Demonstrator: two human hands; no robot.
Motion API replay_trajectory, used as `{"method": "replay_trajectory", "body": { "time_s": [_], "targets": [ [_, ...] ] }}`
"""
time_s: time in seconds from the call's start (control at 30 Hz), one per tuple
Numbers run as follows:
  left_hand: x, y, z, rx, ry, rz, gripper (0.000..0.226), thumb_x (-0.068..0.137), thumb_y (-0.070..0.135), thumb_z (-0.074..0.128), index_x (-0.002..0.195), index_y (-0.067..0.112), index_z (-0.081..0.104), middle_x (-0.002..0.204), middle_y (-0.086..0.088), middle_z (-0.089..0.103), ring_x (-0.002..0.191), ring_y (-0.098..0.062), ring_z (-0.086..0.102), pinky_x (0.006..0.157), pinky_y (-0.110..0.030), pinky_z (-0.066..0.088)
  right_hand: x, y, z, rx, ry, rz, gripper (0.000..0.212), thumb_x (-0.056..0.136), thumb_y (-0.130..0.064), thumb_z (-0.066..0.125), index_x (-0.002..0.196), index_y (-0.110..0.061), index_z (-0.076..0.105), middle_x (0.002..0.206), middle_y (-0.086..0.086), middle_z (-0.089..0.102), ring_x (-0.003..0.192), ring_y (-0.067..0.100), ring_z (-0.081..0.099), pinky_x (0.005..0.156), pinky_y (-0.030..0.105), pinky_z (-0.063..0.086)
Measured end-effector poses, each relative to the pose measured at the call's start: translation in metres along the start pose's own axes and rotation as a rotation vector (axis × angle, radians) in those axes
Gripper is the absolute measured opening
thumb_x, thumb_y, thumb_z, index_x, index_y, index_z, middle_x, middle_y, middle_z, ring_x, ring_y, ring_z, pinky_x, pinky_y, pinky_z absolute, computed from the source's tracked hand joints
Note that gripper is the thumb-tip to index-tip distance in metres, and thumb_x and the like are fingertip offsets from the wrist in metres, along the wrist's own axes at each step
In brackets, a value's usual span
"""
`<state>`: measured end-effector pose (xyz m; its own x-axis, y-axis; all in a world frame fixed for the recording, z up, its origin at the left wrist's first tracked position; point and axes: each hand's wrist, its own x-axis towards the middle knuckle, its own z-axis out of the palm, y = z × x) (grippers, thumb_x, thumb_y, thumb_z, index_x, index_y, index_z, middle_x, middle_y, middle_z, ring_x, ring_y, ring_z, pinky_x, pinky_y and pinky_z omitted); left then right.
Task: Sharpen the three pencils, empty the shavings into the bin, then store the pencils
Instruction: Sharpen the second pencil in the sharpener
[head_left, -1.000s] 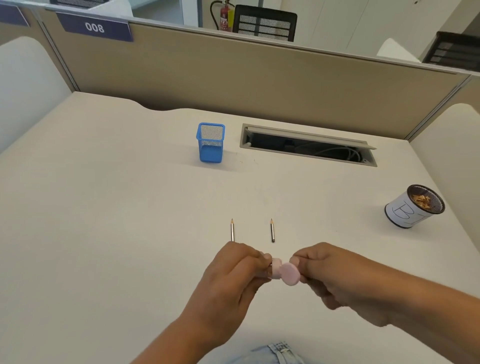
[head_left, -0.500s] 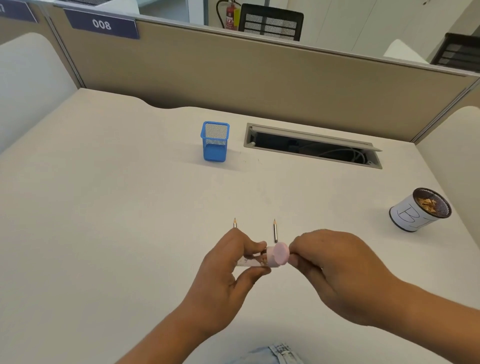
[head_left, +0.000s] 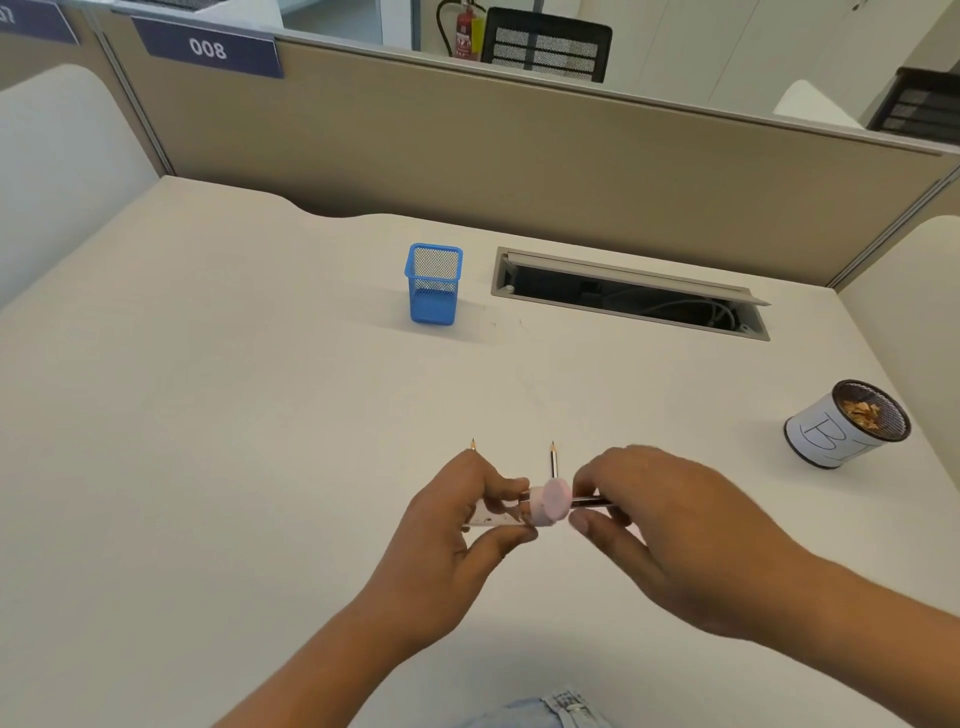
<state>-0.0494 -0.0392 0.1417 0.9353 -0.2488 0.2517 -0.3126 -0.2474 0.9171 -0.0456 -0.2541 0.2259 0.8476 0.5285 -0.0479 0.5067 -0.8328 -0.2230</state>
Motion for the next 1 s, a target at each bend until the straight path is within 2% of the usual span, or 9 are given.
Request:
{"method": "replay_trajectory", "body": {
  "time_s": [0.1, 0.23, 0.33, 0.43, 0.5, 0.6, 0.7, 0.8, 1.0],
  "targets": [
    [0.001, 0.005, 0.0, -0.046, -0.01, -0.046, 0.019, 0.083, 0.024, 0.072, 0.091, 0.031, 0.056, 0.093, 0.024, 0.066, 0.084, 0.004, 0.059, 0.072, -0.003, 0.038, 0.0, 0.003, 0.0, -0.247, 0.094, -0.185, 0.027, 0.096, -0.028, 0.045, 0.083, -0.015, 0.065, 0.069, -0.002, 0.057, 0.057, 0.023, 0.049, 0.042, 0.036, 0.04],
    [0.002, 0.006, 0.005, -0.005, 0.024, -0.004, 0.021, 0.085, 0.016, 0.071, 0.093, 0.025, 0.054, 0.094, 0.02, 0.063, 0.092, -0.002, 0.062, 0.076, -0.005, 0.04, -0.002, -0.001, 0.002, -0.093, 0.087, -0.031, 0.033, 0.096, -0.035, 0.039, 0.077, -0.019, 0.062, 0.06, -0.007, 0.056, 0.052, 0.02, 0.048, 0.044, 0.034, 0.041],
    [0.003, 0.007, 0.008, 0.116, 0.041, 0.16, 0.022, 0.088, 0.012, 0.066, 0.099, 0.026, 0.053, 0.097, 0.015, 0.055, 0.098, -0.007, 0.062, 0.081, -0.013, 0.046, 0.002, 0.001, 0.007, 0.249, -0.035, 0.224, 0.037, 0.099, -0.042, 0.043, 0.071, -0.025, 0.059, 0.052, -0.01, 0.048, 0.049, 0.012, 0.041, 0.047, 0.022, 0.032],
    [0.006, 0.006, 0.009, 0.252, 0.034, 0.361, 0.01, 0.094, 0.018, 0.06, 0.102, 0.022, 0.054, 0.1, 0.011, 0.05, 0.096, -0.015, 0.062, 0.081, -0.026, 0.052, 0.008, 0.001, 0.0, 1.095, -0.284, 0.726, 0.048, 0.1, -0.029, 0.053, 0.054, -0.022, 0.063, 0.054, -0.007, 0.027, 0.046, 0.012, 0.02, 0.04, 0.019, 0.022],
    [0.01, 0.005, 0.008, 0.266, 0.009, 0.381, 0.01, 0.095, 0.018, 0.059, 0.101, 0.023, 0.054, 0.101, 0.011, 0.05, 0.097, -0.015, 0.062, 0.082, -0.027, 0.051, 0.007, 0.002, -0.003, 1.26, -0.35, 0.784, 0.053, 0.101, -0.026, 0.052, 0.05, -0.022, 0.062, 0.057, -0.005, 0.023, 0.049, 0.013, 0.016, 0.04, 0.019, 0.022],
    [0.013, 0.007, 0.003, 0.163, -0.022, 0.254, 0.023, 0.088, 0.011, 0.065, 0.099, 0.026, 0.053, 0.1, 0.012, 0.054, 0.097, -0.012, 0.062, 0.082, -0.024, 0.05, 0.006, 0.0, -0.004, 0.997, -0.286, 0.577, 0.045, 0.102, -0.036, 0.049, 0.062, -0.022, 0.066, 0.052, -0.01, 0.036, 0.046, 0.012, 0.032, 0.045, 0.023, 0.037],
    [0.015, 0.009, -0.001, 0.04, -0.023, 0.092, 0.023, 0.087, 0.014, 0.071, 0.096, 0.026, 0.053, 0.096, 0.013, 0.062, 0.094, -0.007, 0.062, 0.078, -0.014, 0.045, -0.001, 0.005, -0.005, 0.313, -0.053, 0.205, 0.031, 0.099, -0.052, 0.042, 0.084, -0.032, 0.061, 0.061, -0.012, 0.052, 0.056, 0.007, 0.046, 0.05, 0.018, 0.038],
    [0.013, 0.012, -0.002, -0.023, -0.034, -0.003, 0.022, 0.085, 0.021, 0.073, 0.093, 0.031, 0.055, 0.096, 0.021, 0.066, 0.091, 0.002, 0.061, 0.074, -0.003, 0.038, -0.003, 0.007, -0.01, -0.17, 0.11, -0.128, 0.028, 0.098, -0.035, 0.045, 0.086, -0.018, 0.064, 0.069, -0.006, 0.056, 0.059, 0.019, 0.048, 0.045, 0.034, 0.041],
    [0.01, 0.015, 0.006, 0.137, 0.04, 0.215, 0.022, 0.088, 0.013, 0.067, 0.1, 0.024, 0.053, 0.097, 0.013, 0.055, 0.095, -0.008, 0.061, 0.08, -0.014, 0.045, -0.003, -0.001, -0.004, 0.126, 0.118, 0.049, 0.034, 0.097, -0.037, 0.039, 0.077, -0.021, 0.062, 0.056, -0.015, 0.047, 0.052, 0.009, 0.04, 0.049, 0.024, 0.034]
  ]
}}
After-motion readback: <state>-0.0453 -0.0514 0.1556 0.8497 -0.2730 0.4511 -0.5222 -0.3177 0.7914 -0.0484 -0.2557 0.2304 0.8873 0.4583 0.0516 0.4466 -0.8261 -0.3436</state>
